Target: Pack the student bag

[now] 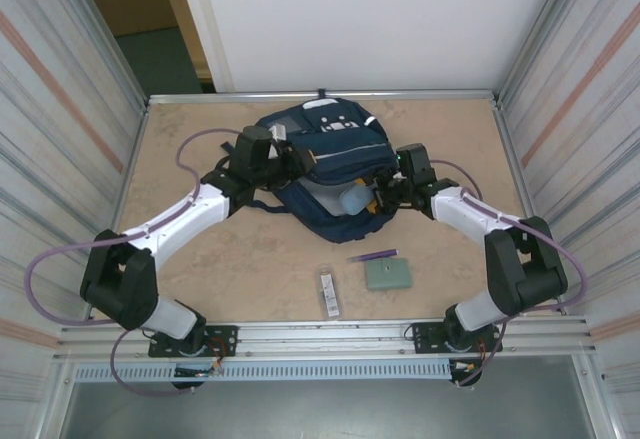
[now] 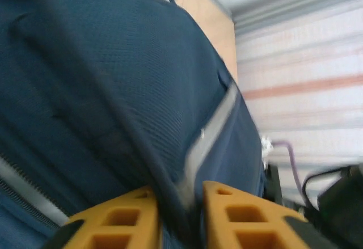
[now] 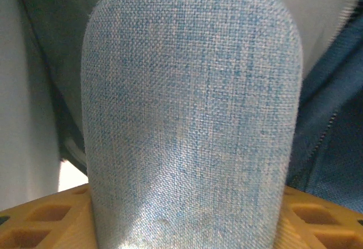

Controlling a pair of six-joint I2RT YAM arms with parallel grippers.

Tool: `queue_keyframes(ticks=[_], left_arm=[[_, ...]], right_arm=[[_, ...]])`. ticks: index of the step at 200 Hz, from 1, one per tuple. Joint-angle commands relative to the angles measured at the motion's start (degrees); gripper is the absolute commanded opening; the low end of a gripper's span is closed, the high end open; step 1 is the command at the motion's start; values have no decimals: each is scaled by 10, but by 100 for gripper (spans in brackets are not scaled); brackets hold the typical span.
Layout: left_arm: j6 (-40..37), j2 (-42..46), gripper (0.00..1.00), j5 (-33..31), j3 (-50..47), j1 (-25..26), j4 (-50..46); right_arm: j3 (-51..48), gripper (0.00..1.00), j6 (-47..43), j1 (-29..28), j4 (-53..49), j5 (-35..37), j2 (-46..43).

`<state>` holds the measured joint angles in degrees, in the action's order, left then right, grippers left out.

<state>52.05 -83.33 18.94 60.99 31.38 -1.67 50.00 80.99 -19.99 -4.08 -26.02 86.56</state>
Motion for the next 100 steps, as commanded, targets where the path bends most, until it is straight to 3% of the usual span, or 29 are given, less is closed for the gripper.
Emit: queue_keyframes(ticks=[1,23,25,28,44,68,100], left_arm=[[-234,64,46,52,11,9,-42],[-424,74,74,41,15,10,-84],[-434,73,92,41,16,8,-87],[-453,73,98,39,17,9,-92],[-561,67,99,45,11,13,-91],[-693,24,98,-13,10,42,-74],[-785,-75,99,-94,65,75,-77]], right_arm=[[35,51,-35,19,27,-7,11],[48,51,-54,23,18,-12,21],[49,51,-55,23,19,-11,22],[50,51,-56,24,19,-13,23],[60,51,-66,23,18,-20,32],[72,50,-76,24,23,-31,51],[80,50,-75,21,37,-51,73]])
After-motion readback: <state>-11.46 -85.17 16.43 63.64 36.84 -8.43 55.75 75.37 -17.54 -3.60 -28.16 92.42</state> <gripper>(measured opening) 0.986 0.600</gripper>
